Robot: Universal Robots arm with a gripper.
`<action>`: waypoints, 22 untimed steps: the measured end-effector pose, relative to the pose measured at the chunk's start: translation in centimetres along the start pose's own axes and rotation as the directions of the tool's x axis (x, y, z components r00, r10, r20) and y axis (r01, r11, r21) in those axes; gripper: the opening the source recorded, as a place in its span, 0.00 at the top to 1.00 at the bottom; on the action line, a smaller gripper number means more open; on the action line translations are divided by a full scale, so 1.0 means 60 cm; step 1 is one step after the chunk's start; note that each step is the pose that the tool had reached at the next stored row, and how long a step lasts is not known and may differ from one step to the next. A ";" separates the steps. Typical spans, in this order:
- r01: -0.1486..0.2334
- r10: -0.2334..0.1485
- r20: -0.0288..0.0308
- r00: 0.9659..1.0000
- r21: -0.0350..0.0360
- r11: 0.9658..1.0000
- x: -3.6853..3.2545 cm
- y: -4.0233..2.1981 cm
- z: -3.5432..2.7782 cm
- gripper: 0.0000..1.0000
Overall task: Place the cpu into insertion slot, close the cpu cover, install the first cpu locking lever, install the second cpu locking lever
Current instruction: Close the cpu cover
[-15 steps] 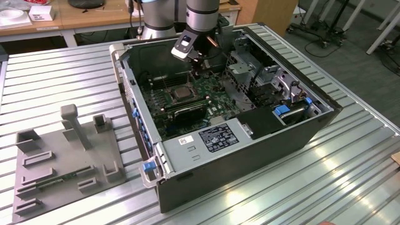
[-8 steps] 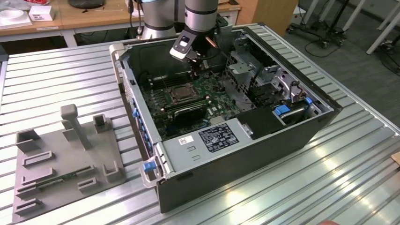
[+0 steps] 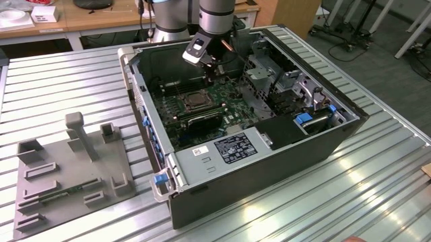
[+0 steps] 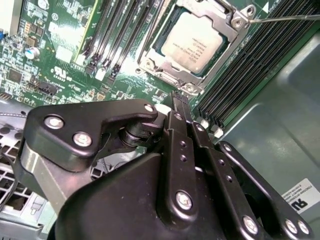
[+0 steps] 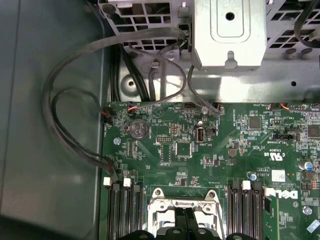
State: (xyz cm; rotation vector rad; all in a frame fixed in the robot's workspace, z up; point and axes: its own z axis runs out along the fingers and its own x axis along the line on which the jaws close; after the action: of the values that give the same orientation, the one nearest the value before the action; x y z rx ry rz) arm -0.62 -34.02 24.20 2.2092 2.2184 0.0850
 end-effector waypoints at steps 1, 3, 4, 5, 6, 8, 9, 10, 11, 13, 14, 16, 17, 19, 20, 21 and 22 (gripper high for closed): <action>0.000 0.000 0.000 1.000 0.003 1.000 0.000 0.000 0.000 0.89; 0.000 0.000 0.000 1.000 0.008 1.000 0.000 0.000 0.001 0.89; 0.000 0.000 0.000 1.000 0.008 1.000 0.000 0.000 0.001 0.89; 0.000 0.000 0.000 1.000 0.008 1.000 0.000 0.000 0.001 0.89; 0.000 0.000 0.000 1.000 0.008 1.000 0.000 0.000 0.001 0.89; 0.000 0.000 0.000 1.000 0.008 1.000 0.000 0.000 0.001 0.89; 0.000 0.000 0.000 1.000 0.008 1.000 0.000 0.000 0.001 0.89; 0.000 0.000 0.000 1.000 0.008 1.000 0.000 0.000 0.001 0.89; 0.000 0.000 0.000 1.000 0.008 1.000 0.000 0.000 0.001 0.89; 0.000 0.000 0.000 1.000 0.008 1.000 0.000 -0.002 0.001 0.89; 0.000 0.000 0.000 1.000 0.008 1.000 0.000 -0.003 0.002 0.89; 0.000 0.000 0.000 1.000 0.008 1.000 0.000 -0.008 0.002 0.89; 0.000 0.000 0.000 1.000 0.008 1.000 0.000 -0.010 0.003 0.89; 0.000 0.000 0.000 1.000 0.008 1.000 0.000 -0.016 0.003 0.89; 0.000 0.000 0.000 1.000 0.008 1.000 0.000 -0.019 0.004 0.89; 0.000 0.000 0.000 1.000 0.008 1.000 0.000 -0.022 0.004 0.89; 0.000 0.000 0.000 1.000 0.008 1.000 0.000 -0.026 0.004 0.89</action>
State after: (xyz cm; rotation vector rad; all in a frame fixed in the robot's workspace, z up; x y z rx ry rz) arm -2.13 -34.01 23.87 2.2136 2.2225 0.0766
